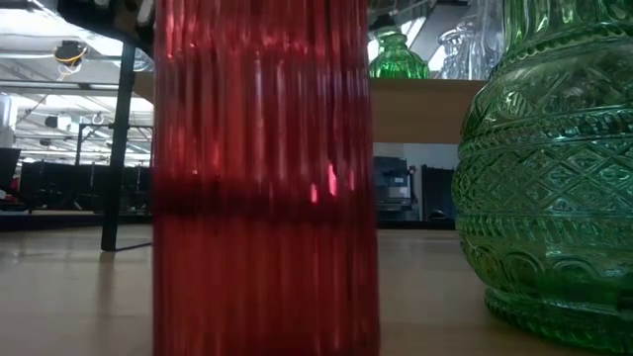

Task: Sort vases onto shelf
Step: Put the red vase on the shelf aligned with the other red vases

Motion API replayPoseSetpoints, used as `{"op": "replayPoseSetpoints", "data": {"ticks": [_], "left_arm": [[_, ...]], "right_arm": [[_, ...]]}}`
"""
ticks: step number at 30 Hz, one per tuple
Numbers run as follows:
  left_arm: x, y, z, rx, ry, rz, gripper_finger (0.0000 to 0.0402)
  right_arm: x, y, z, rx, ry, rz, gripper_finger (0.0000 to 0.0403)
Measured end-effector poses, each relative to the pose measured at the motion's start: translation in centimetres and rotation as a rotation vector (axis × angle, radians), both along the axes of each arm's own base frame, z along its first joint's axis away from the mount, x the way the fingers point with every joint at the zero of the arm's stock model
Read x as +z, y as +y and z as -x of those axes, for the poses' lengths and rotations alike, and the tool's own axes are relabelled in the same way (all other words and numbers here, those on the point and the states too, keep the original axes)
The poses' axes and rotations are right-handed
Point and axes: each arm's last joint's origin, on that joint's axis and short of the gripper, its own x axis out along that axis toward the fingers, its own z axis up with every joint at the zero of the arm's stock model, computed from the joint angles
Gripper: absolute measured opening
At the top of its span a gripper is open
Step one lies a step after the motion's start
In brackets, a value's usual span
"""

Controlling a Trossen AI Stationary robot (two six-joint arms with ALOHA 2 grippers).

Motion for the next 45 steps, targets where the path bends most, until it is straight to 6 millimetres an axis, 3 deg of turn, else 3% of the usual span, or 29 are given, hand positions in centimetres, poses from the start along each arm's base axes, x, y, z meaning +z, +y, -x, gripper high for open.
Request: {"op": "replayPoseSetpoints", "data": {"ticks": [4, 9, 13, 20, 24, 34, 39, 45], "left_arm": [[0.6, -0.1, 0.1, -0.005, 0.008, -0.007, 0.0007], [3.1, 0.6, 1.2, -0.017, 0.117, -0.082, 0.0004], [6.7, 1.5, 2.2, -0.029, 0.187, -0.128, 0.0004], [13.3, 3.2, 2.8, 0.019, 0.009, -0.187, 0.0004], [15.6, 4.8, 5.1, 0.08, -0.024, -0.226, 0.0004], [20.8, 9.0, 13.0, 0.261, -0.048, -0.267, 0.0004], [22.0, 11.2, 14.4, 0.289, -0.103, -0.235, 0.0004], [20.4, 12.4, 14.2, 0.235, -0.121, -0.131, 0.0004]], "right_arm": [[0.0, 0.0, 0.0, 0.0, 0.0, 0.001, 0.004], [0.0, 0.0, 0.0, 0.001, 0.001, 0.002, 0.004], [0.0, 0.0, 0.0, 0.008, -0.006, 0.016, 0.004], [0.0, 0.0, 0.0, 0.004, -0.011, 0.023, 0.004], [0.0, 0.0, 0.0, 0.004, -0.012, 0.023, 0.004], [0.0, 0.0, 0.0, 0.008, -0.005, 0.012, 0.004], [0.1, 0.0, 0.0, 0.011, -0.014, 0.016, 0.004], [0.1, 0.0, 0.0, 0.012, -0.016, 0.016, 0.004]]}}
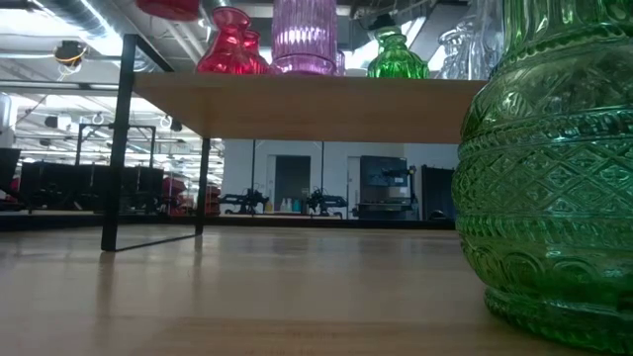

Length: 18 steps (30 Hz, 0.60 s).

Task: Sort vases onto shelf
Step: Put the red vase on the shelf aligned with the other red vases

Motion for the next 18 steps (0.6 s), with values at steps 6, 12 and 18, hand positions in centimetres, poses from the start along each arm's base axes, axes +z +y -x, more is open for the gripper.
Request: {"op": "replayPoseSetpoints", "data": {"ticks": [6, 12, 18], "left_arm": [[-3.1, 1.4, -0.3, 0.015, -0.091, 0.06, 0.0004], [-6.9, 2.5, 0.3, 0.032, -0.07, 0.13, 0.0004], [-8.2, 3.2, -0.2, 0.043, -0.148, 0.167, 0.0003]], "right_arm": [[0.0, 0.0, 0.0, 0.0, 0.001, -0.001, 0.004], [0.0, 0.0, 0.0, 0.014, 0.007, -0.012, 0.004], [-0.1, 0.0, 0.1, 0.014, 0.013, -0.011, 0.004]]}}
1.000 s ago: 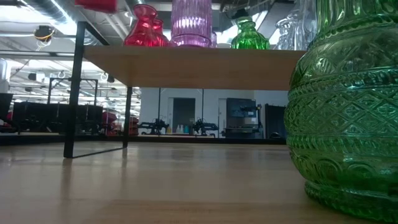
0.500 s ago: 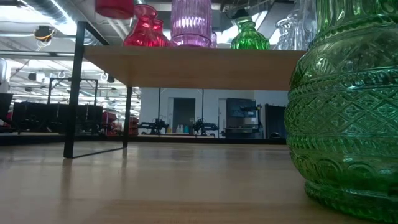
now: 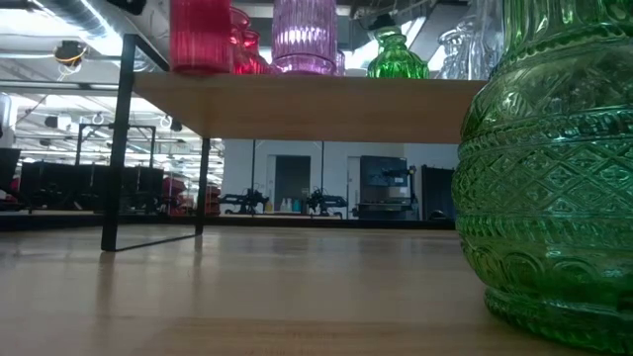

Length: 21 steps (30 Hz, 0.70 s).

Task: Sort vases onto shelf
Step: Put the red vase on the shelf aligned with the other red vases

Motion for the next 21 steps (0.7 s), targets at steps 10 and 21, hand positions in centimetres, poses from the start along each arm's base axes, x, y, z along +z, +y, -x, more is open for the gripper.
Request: {"op": "replayPoseSetpoints", "data": {"ticks": [10, 21], "left_arm": [[-0.1, 2.0, -0.2, -0.005, -0.005, -0.001, 0.0009], [-0.2, 3.1, -0.3, -0.043, 0.0, 0.043, 0.0012]], "right_arm": [[0.0, 0.0, 0.0, 0.003, -0.002, 0.005, 0.004], [0.0, 0.0, 0.0, 0.004, -0.002, 0.007, 0.004]]}}
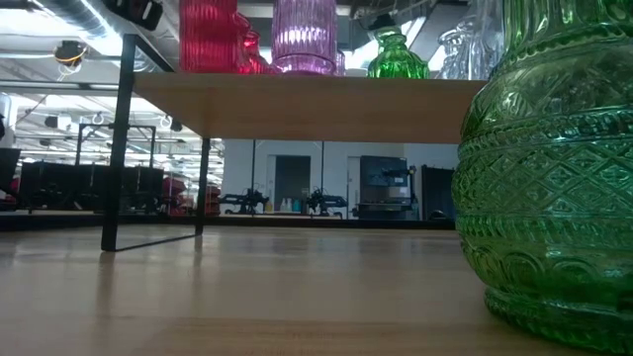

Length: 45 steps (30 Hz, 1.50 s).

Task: Sort vases onto shelf
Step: Put the red vase on the shelf aligned with the other red vases

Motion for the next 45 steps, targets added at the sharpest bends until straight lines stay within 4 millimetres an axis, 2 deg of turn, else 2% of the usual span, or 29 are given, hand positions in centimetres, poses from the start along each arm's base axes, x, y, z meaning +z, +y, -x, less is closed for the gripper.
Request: {"op": "replayPoseSetpoints", "data": {"ticks": [35, 45], "left_arm": [[0.02, 0.63, 0.01, -0.015, -0.01, 0.005, 0.0015], [0.1, 0.55, -0.01, -0.029, -0.012, 0.033, 0.0064]], "right_arm": [[-0.01, -0.05, -0.03, -0.013, -0.005, 0.014, 0.004], [-0.01, -0.05, -0.02, -0.013, -0.005, 0.015, 0.004]]}}
